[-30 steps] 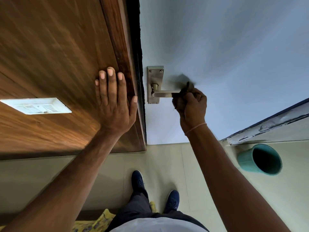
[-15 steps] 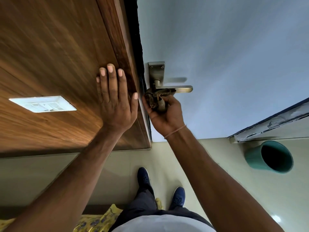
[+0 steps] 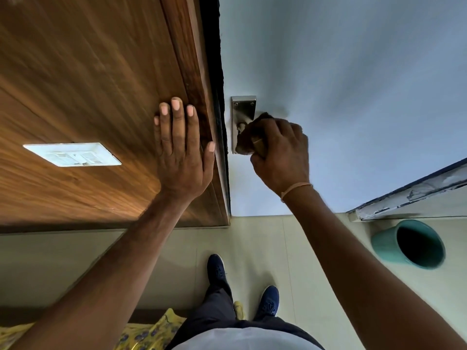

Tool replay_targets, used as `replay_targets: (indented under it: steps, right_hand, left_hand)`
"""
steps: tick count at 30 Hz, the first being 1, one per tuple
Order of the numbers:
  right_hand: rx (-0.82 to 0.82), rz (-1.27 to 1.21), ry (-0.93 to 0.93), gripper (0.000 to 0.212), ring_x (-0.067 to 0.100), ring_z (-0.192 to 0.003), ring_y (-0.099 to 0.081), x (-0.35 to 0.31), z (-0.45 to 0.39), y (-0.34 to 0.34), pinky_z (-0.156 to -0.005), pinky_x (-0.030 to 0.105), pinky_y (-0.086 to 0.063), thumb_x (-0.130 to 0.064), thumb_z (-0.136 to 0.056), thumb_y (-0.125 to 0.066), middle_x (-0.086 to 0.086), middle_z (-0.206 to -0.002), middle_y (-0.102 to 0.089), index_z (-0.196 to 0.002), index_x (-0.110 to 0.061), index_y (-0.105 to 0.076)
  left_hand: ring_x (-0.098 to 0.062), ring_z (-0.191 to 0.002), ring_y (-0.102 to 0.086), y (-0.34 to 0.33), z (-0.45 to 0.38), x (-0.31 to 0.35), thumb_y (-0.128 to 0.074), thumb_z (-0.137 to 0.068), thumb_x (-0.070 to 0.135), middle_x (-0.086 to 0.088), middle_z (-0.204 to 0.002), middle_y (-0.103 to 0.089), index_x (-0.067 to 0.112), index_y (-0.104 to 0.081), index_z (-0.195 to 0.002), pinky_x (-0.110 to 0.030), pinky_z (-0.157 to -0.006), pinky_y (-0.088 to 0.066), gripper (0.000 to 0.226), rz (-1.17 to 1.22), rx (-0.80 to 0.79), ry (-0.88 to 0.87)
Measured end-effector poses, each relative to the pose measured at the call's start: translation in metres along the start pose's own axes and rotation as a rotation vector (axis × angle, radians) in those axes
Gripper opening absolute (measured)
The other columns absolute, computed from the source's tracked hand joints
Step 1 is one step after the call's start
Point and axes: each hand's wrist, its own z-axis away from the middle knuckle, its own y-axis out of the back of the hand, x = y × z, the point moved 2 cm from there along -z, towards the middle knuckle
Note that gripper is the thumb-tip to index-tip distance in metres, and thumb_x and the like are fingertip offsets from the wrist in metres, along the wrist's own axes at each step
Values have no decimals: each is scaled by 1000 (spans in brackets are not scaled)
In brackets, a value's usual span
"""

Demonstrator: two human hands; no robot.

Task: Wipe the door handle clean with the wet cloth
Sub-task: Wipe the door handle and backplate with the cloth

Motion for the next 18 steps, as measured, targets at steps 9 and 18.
replay_targets:
  steps: [9,18]
  right_hand:
    - [83,145,215,41,36,-116,-59,-20,-2,-22,-99,45,-45,-24,-83,-55,5,-125,-69,-121,-22,-70]
    - [23,114,222,42,33,-110,-59,-16,-12,-19,-93,45,-47,-22,-77,-65,-1,-117,-72,-118,-24,-70]
  left_hand:
    - [-49,-157,-28,2,1,-2,-54,-105,32,-30,-166,-32,-2,-23,-165,-58,-133,-23,76,4,-31,-7]
    - [-49,-157,-28,1,1,-1,-54,-104,32,-28,-168,-28,-2,-22,-165,-58,-133,-24,76,-6,-18,-12]
